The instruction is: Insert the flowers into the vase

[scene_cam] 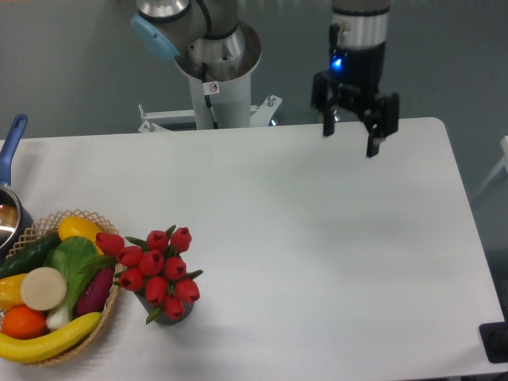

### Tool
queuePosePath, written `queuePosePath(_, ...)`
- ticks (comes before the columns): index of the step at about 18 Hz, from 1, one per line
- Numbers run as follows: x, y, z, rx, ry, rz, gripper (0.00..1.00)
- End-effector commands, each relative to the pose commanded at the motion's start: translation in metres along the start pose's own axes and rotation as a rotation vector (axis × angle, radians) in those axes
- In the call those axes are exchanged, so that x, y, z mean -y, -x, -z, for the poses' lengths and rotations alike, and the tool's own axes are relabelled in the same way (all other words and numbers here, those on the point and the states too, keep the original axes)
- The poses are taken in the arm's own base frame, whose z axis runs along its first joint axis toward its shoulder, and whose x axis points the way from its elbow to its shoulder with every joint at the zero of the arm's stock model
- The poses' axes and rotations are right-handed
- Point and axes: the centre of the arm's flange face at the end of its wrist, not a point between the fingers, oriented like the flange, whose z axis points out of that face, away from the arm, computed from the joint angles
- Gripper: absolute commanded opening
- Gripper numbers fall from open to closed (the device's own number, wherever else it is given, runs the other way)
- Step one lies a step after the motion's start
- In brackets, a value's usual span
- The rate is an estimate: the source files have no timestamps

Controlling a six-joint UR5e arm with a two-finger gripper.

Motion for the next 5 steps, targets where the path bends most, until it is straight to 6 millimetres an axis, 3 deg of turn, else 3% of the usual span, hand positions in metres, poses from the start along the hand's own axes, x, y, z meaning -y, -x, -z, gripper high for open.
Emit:
queuePosePath(2, -0.015, -0.0053, 0.0039, -0.009, 0.004, -0.027, 1.0)
queuePosePath(5, -0.0169, -0.0065, 0.0046, -0.006, 0.001, -0.03, 1.0)
